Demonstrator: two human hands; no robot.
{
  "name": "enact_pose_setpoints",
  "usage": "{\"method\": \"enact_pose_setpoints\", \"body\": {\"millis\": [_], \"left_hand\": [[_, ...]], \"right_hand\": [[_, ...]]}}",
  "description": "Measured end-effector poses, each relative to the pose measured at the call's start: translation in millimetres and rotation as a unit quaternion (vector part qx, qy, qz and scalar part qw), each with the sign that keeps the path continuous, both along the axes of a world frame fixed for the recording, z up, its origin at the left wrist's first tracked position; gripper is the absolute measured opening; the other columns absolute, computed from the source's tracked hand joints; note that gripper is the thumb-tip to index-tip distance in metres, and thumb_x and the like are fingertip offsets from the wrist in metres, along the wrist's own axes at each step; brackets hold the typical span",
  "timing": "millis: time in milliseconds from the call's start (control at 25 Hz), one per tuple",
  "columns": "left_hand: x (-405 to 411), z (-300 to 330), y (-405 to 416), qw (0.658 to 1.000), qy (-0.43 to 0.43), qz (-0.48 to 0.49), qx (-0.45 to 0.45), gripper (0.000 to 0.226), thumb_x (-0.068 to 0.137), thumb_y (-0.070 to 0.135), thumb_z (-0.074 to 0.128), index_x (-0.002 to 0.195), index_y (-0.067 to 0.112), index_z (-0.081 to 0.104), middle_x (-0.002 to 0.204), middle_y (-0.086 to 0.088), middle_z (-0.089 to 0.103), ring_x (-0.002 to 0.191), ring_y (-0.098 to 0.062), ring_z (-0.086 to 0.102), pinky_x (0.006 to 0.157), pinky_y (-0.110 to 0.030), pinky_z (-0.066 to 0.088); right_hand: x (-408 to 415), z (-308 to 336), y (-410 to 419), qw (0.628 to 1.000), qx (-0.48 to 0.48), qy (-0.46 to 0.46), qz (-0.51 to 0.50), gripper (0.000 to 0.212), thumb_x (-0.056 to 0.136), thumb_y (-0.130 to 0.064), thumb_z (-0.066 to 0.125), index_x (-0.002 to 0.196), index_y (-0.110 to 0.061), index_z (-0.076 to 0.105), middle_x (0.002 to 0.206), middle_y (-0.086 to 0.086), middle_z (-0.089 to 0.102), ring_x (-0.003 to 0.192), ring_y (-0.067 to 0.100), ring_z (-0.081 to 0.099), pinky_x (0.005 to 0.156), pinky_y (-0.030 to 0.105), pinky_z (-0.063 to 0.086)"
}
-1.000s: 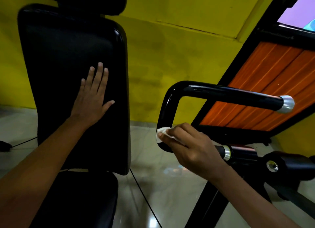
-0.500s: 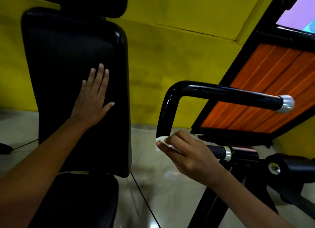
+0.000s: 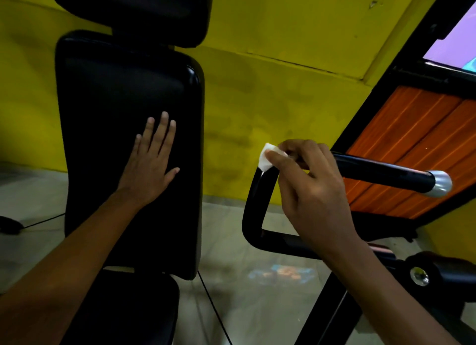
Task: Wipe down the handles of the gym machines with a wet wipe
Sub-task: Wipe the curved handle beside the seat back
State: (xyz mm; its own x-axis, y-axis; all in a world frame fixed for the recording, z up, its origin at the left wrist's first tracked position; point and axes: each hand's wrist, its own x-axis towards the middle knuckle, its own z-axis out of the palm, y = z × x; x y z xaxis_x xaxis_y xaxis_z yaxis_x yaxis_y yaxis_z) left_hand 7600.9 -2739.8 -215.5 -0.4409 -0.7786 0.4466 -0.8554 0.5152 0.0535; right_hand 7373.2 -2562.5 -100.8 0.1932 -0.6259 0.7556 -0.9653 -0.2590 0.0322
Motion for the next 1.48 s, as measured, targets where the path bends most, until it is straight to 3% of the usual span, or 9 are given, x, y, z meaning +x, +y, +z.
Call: {"method": "enact_pose_setpoints", "body": {"millis": [160, 280, 480, 720, 920, 1040, 1160, 1360, 1480], "left_hand": [[-0.7, -2.0, -1.5, 1.0, 0.017, -0.002, 0.006, 0.107, 0.079, 0.034, 0.071, 0.15, 0.011, -0.005, 0.158, -0.008, -0.014, 0.146, -0.03, -0.008, 0.113, -0.055, 0.014], [0.8, -4.0, -3.3, 0.999, 0.028, -0.01, 0.012, 0.106, 0.08, 0.036, 0.07, 0.15, 0.014, -0.007, 0.158, -0.006, -0.015, 0.146, -0.028, -0.011, 0.114, -0.052, 0.01], [1.8, -7.1, -3.8, 0.999, 0.04, -0.017, 0.012, 0.104, 0.081, 0.036, 0.069, 0.151, 0.015, -0.006, 0.158, -0.005, -0.015, 0.146, -0.026, -0.011, 0.115, -0.051, 0.009], [1.5, -8.7, -4.6, 0.999, 0.035, -0.014, 0.008, 0.103, 0.083, 0.038, 0.066, 0.15, 0.016, -0.008, 0.158, -0.006, -0.014, 0.146, -0.027, -0.011, 0.116, -0.051, 0.009], [1.2, -7.0, -4.2, 0.999, 0.036, -0.012, 0.013, 0.104, 0.082, 0.038, 0.066, 0.15, 0.017, -0.009, 0.158, -0.007, -0.015, 0.145, -0.027, -0.012, 0.116, -0.052, 0.009], [1.1, -6.4, -3.2, 0.999, 0.035, -0.011, 0.018, 0.104, 0.083, 0.037, 0.066, 0.15, 0.016, -0.009, 0.158, -0.006, -0.017, 0.145, -0.027, -0.013, 0.116, -0.052, 0.009], [3.4, -4.7, -2.6, 0.999, 0.033, -0.014, 0.018, 0.103, 0.083, 0.037, 0.066, 0.15, 0.016, -0.008, 0.158, -0.006, -0.015, 0.146, -0.028, -0.011, 0.116, -0.052, 0.01], [3.6, -3.1, -2.9, 0.999, 0.027, -0.01, 0.025, 0.103, 0.082, 0.035, 0.067, 0.15, 0.015, -0.008, 0.158, -0.007, -0.015, 0.145, -0.027, -0.012, 0.116, -0.053, 0.01], [2.0, -3.8, -1.9, 0.999, 0.029, -0.01, 0.031, 0.103, 0.083, 0.033, 0.067, 0.15, 0.015, -0.008, 0.158, -0.006, -0.017, 0.144, -0.026, -0.014, 0.116, -0.053, 0.009]], "right_hand": [[11.1, 0.7, -7.9, 0.985, 0.054, 0.162, 0.003, 0.019, 0.09, -0.007, 0.056, 0.101, 0.006, 0.065, 0.098, 0.018, 0.063, 0.09, 0.034, 0.055, 0.077, 0.04, 0.046], [8.4, -7.6, 8.1, 0.955, 0.098, 0.275, 0.046, 0.02, 0.091, -0.007, 0.052, 0.102, 0.003, 0.066, 0.101, 0.015, 0.065, 0.092, 0.03, 0.058, 0.075, 0.036, 0.046], [5.3, 3.4, -0.7, 0.967, 0.059, 0.246, 0.021, 0.019, 0.092, -0.008, 0.056, 0.099, 0.005, 0.067, 0.103, 0.019, 0.065, 0.094, 0.034, 0.06, 0.076, 0.039, 0.044], [8.9, -21.2, 17.9, 0.939, 0.094, 0.328, 0.048, 0.02, 0.088, -0.003, 0.057, 0.104, 0.007, 0.066, 0.103, 0.017, 0.066, 0.098, 0.03, 0.053, 0.078, 0.035, 0.042], [12.5, -16.3, 8.2, 0.958, 0.076, 0.273, 0.032, 0.024, 0.086, -0.005, 0.064, 0.106, 0.009, 0.064, 0.103, 0.019, 0.065, 0.096, 0.033, 0.059, 0.078, 0.038, 0.048], [15.8, -41.9, 18.1, 0.951, 0.089, 0.292, 0.049, 0.025, 0.085, -0.002, 0.063, 0.107, 0.011, 0.064, 0.106, 0.021, 0.063, 0.1, 0.031, 0.05, 0.082, 0.035, 0.038], [5.1, -57.8, 34.8, 0.949, 0.087, 0.289, 0.087, 0.027, 0.088, -0.002, 0.06, 0.11, 0.013, 0.062, 0.111, 0.022, 0.058, 0.1, 0.031, 0.05, 0.085, 0.036, 0.038], [-5.9, -74.5, 50.5, 0.953, 0.099, 0.263, 0.115, 0.025, 0.093, -0.007, 0.05, 0.105, 0.007, 0.068, 0.097, 0.013, 0.07, 0.092, 0.028, 0.06, 0.085, 0.033, 0.043], [-16.5, -73.7, 54.9, 0.956, 0.094, 0.253, 0.113, 0.021, 0.094, -0.007, 0.053, 0.1, 0.003, 0.071, 0.092, 0.012, 0.07, 0.087, 0.028, 0.065, 0.078, 0.034, 0.049]]}}
